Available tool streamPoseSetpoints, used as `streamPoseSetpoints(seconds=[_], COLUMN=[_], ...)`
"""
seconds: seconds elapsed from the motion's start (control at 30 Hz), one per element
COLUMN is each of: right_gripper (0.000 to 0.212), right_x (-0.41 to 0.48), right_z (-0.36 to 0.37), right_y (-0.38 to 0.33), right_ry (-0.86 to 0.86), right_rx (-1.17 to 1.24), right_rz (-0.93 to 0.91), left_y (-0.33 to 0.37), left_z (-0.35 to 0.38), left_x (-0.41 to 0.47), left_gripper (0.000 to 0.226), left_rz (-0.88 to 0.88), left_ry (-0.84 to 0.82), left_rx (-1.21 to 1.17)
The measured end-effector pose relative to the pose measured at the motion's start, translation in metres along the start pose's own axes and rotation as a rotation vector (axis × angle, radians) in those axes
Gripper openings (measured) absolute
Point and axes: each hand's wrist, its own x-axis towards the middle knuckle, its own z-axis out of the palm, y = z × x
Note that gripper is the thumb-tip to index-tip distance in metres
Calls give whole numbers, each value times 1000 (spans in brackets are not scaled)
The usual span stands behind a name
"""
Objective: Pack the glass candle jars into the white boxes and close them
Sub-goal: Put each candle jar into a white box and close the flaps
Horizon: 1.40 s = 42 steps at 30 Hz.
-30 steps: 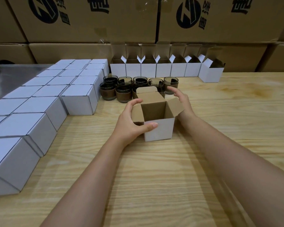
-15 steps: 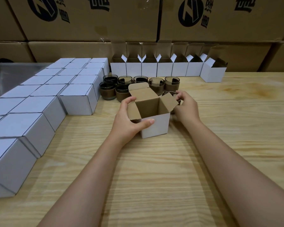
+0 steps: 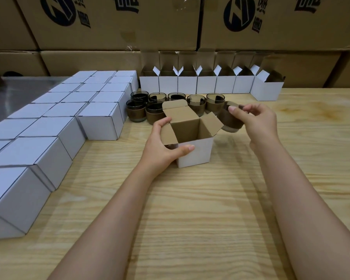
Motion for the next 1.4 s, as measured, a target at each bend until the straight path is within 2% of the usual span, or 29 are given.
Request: streamPoseSetpoints(seconds=[0.17, 0.3, 0.47, 0.63, 0.83, 1.2, 1.4], right_gripper=[25, 18, 16, 14, 15, 16, 20], right_x=[-9, -22, -40, -42, -41, -48, -49], right_z=[0, 9, 28, 28, 26, 33, 37], right_y=[-38, -62, -66, -59, -55, -55, -54], right_ry=[-23, -196, -490, -652, -727, -796, -807], right_rx=[88, 122, -8, -212, -369, -910, -1021], right_rz=[-106, -204, -209, -174, -189, -353, -337], left_y=[2, 4, 6, 6, 6, 6, 8], left_z=[0, 0, 1, 0, 1, 0, 2], left_x=[-2, -2, -3, -3, -3, -3, -4], left_gripper=[92, 92, 90, 93, 92, 87, 89], left_rz=[-5, -17, -9, -7, -3, 19, 34], left_ry=[-18, -30, -70, -79, -72, -85, -79], left_rx=[-6, -12, 5, -9, 9, 28, 39])
